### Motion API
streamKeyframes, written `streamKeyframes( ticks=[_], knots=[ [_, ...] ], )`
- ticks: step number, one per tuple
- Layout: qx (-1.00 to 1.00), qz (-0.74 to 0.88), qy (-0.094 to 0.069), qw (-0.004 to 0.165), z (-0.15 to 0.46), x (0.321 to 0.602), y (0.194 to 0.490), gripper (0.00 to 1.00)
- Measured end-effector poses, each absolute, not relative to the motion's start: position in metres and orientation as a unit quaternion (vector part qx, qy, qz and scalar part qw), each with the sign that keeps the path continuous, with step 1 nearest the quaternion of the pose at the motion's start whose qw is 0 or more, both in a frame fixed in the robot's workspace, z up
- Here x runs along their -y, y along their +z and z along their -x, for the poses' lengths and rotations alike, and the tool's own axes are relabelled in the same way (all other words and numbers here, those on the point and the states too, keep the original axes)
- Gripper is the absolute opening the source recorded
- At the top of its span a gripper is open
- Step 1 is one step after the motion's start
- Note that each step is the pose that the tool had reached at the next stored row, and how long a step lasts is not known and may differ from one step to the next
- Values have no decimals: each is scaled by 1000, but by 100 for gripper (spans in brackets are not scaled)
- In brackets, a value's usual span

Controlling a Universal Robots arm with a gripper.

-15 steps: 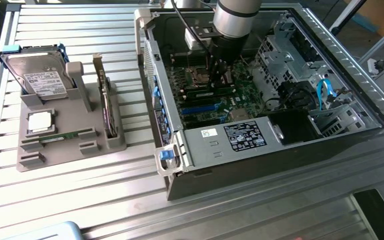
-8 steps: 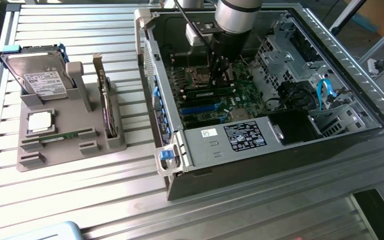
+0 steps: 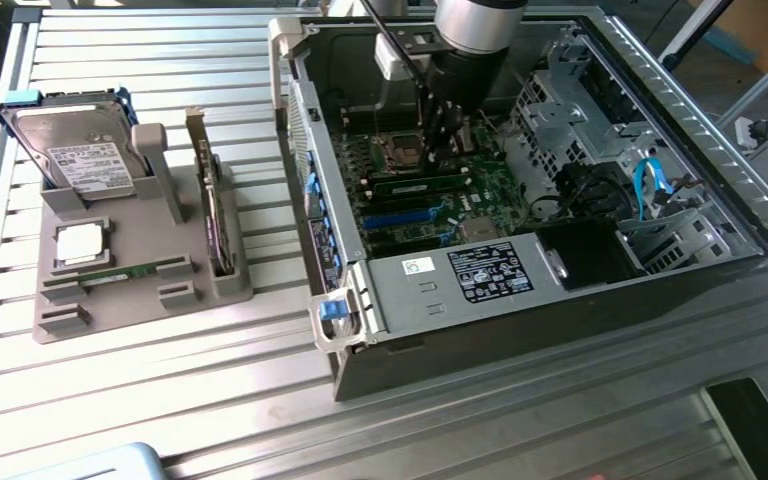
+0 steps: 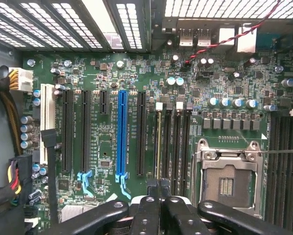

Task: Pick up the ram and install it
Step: 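Press down the ram until it locks into place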

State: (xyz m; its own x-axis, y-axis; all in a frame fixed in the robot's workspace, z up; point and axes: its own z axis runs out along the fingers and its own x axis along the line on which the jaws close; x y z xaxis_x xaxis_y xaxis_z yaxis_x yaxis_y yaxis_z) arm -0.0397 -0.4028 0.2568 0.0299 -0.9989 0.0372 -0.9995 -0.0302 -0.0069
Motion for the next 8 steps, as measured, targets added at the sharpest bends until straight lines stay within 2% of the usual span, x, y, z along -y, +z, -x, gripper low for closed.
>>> streamKeyframes(
  ticks=[8],
  knots=[
    [696,-718,16,10,39,403,261,11]
  ],
)
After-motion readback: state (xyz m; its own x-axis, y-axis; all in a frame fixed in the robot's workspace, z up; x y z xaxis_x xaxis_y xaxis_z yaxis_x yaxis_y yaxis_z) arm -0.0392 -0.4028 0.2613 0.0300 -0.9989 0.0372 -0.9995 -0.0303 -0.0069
